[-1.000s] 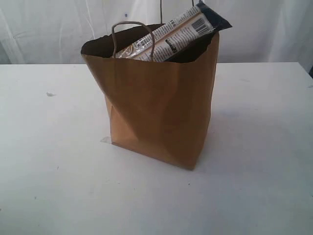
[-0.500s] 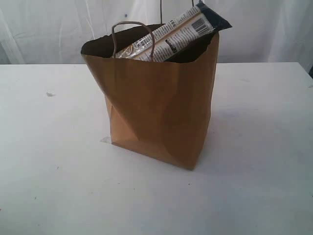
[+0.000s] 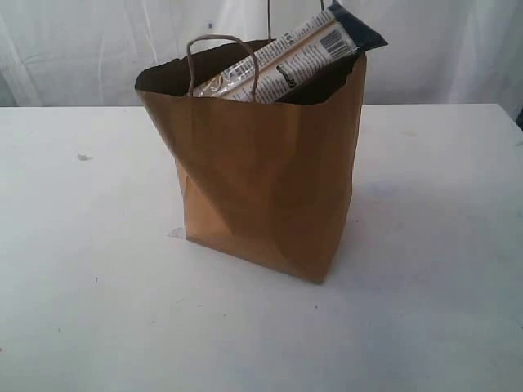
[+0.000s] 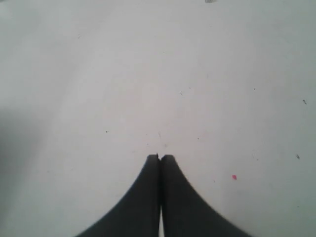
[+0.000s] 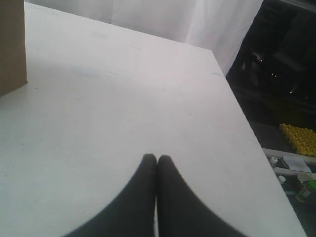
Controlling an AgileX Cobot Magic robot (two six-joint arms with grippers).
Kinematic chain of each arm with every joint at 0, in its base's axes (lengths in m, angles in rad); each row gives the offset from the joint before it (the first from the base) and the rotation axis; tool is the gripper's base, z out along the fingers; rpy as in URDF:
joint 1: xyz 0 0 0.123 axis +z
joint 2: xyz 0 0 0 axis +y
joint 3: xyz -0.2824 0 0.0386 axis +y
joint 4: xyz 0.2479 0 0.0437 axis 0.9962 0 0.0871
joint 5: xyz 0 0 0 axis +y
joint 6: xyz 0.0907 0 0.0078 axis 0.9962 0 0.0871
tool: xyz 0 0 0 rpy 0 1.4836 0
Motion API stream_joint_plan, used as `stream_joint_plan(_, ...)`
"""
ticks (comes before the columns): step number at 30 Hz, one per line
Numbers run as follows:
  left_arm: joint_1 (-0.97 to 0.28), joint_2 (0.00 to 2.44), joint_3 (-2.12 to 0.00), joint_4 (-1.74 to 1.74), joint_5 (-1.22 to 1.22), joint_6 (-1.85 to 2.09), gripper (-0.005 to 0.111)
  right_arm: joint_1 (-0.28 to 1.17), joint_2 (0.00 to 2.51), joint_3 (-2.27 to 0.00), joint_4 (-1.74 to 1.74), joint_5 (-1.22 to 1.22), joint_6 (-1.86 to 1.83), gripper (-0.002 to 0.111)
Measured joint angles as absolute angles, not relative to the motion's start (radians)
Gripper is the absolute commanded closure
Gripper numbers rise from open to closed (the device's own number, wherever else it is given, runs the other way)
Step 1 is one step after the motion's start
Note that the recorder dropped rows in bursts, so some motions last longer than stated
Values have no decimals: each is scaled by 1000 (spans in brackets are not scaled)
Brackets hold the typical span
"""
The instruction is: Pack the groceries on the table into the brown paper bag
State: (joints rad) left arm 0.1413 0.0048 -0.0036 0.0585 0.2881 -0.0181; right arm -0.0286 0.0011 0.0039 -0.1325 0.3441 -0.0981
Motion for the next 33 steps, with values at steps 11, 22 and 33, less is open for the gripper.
stream_joint_plan(11, 129, 5, -4, 60, 236, -18, 107, -29, 1, 4, -133, 346, -98, 108)
stream_joint_plan(22, 129, 5, -4, 64, 236, -18, 107, -29, 1, 4, -133, 346, -98, 108)
stream_joint_plan(33, 129, 5, -4, 64, 236, -18, 107, -29, 1, 4, -133, 346, -98, 108)
